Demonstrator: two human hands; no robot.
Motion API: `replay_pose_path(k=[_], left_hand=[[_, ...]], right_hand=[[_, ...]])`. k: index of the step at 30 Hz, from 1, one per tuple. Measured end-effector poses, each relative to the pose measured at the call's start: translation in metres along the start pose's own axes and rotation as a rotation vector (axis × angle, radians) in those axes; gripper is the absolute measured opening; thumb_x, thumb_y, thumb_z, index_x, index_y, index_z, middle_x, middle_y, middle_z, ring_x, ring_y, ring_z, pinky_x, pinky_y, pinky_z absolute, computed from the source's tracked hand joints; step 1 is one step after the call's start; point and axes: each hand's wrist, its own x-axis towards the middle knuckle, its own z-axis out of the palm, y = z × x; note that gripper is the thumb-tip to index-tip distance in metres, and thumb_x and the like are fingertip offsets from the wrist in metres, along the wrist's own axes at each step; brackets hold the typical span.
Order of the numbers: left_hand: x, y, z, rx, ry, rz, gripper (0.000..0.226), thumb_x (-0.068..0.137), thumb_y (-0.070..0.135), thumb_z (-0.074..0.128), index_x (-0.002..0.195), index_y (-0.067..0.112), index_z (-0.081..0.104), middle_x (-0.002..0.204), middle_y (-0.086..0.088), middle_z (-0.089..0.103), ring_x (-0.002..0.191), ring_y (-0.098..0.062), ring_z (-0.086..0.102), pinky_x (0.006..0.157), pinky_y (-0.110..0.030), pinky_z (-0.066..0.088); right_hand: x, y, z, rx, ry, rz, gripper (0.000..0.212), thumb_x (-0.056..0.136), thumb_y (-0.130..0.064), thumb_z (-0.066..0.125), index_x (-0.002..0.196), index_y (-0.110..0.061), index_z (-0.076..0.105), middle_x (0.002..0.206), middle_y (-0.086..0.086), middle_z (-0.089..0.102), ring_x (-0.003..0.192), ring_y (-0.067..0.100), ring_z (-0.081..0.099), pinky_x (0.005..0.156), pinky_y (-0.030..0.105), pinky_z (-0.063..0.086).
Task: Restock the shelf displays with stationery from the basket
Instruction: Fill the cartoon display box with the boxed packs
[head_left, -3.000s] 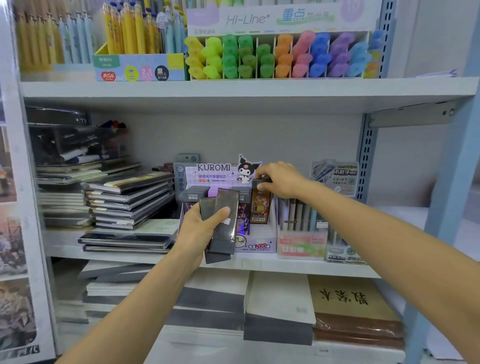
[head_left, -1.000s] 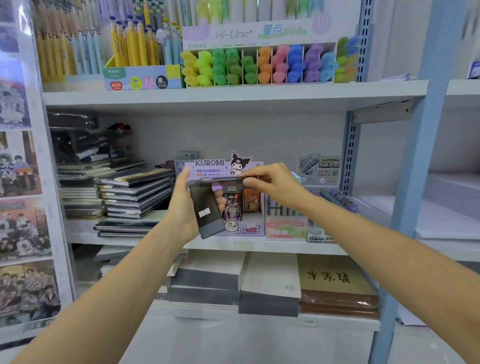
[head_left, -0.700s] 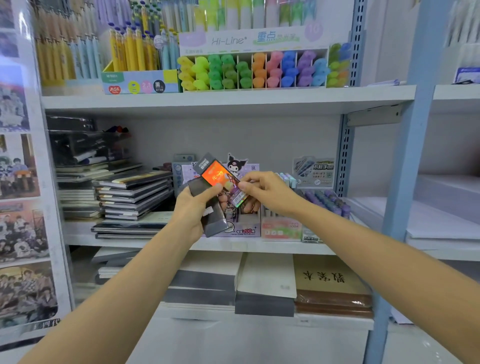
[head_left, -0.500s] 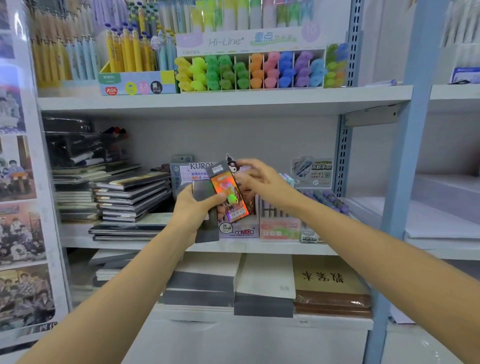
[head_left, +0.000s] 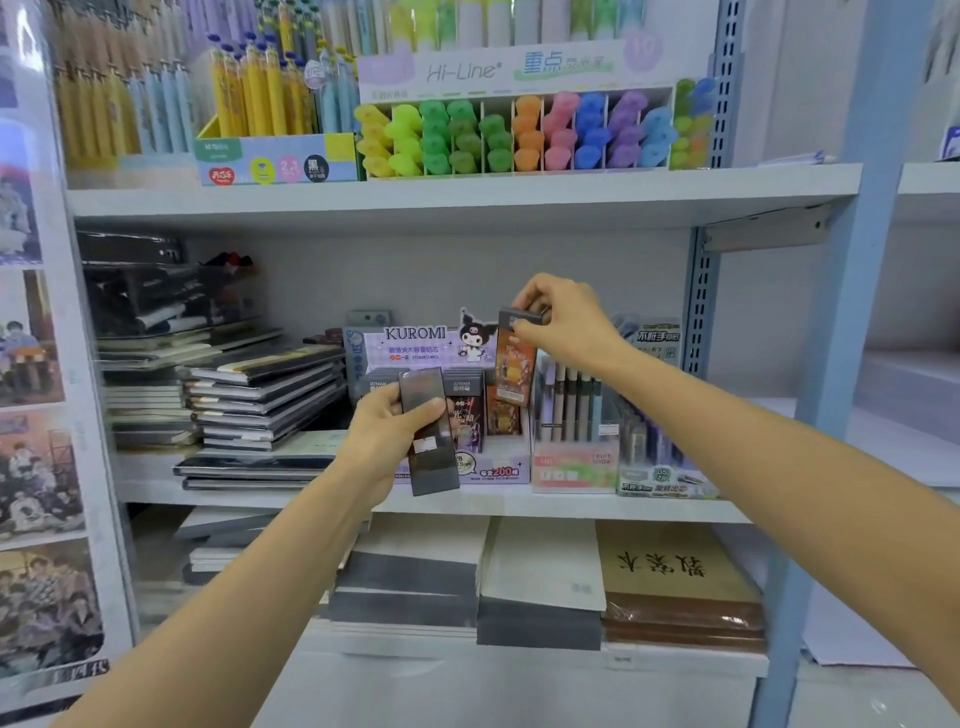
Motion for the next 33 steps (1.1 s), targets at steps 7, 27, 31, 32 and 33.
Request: replay_pose_path(k=[7,27,31,32,33], left_hand=[[0.008,-0.018,0.001,-0.022,0.038,0.014,0.014,0.088,0.002,0.065,0.098,0.011,0.067,0.079,0.000,0.075,0.065,-0.009,0.071,0.054,-0.020,0.054],[0.014,-0.026,0.005,-0.060,-0.011,0.001,0.017,0.087,0.000,0.066,0.101,0.009,0.067,0.083,-0.002,0.076,0.069,-0.014,0.073,0.054,-0.020,0.054],[0.013,-0.024,0.006,-0.057,0.010,-0.006,0.019,0.086,0.002,0.068,0.103,0.010,0.067,0.086,-0.003,0.076,0.071,-0.013,0.073,0.057,-0.022,0.055],[0.013,-0.023,0.007,-0.065,0.015,-0.002,0.019,0.086,0.002,0.068,0.103,0.011,0.067,0.086,-0.002,0.075,0.071,-0.013,0.072,0.059,-0.023,0.055],[0.013,-0.021,0.008,-0.069,0.023,0.004,0.019,0.086,0.003,0.068,0.102,0.012,0.067,0.086,-0.002,0.075,0.072,-0.013,0.072,0.062,-0.025,0.055]], right_hand=[[0.002,0.018,0.034,-0.207,-0.196,-0.057,0.014,0.087,-0.012,0.065,0.098,-0.018,0.059,0.096,0.002,0.072,0.090,0.019,0.065,0.087,0.037,0.050],[0.020,0.030,0.053,-0.573,-0.204,-0.096,0.016,0.088,-0.020,0.068,0.103,-0.018,0.071,0.110,0.000,0.070,0.105,0.021,0.061,0.100,0.035,0.038],[0.017,0.031,0.051,-0.616,-0.257,-0.113,0.024,0.092,-0.023,0.062,0.114,-0.021,0.071,0.121,0.001,0.065,0.114,0.022,0.054,0.104,0.039,0.032],[0.014,0.031,0.049,-0.617,-0.257,-0.135,0.028,0.092,-0.027,0.062,0.118,-0.022,0.068,0.124,0.002,0.061,0.117,0.022,0.051,0.105,0.041,0.030],[0.011,0.029,0.046,-0.580,-0.241,-0.159,0.032,0.092,-0.030,0.062,0.123,-0.022,0.065,0.126,0.003,0.058,0.119,0.022,0.049,0.105,0.042,0.030]])
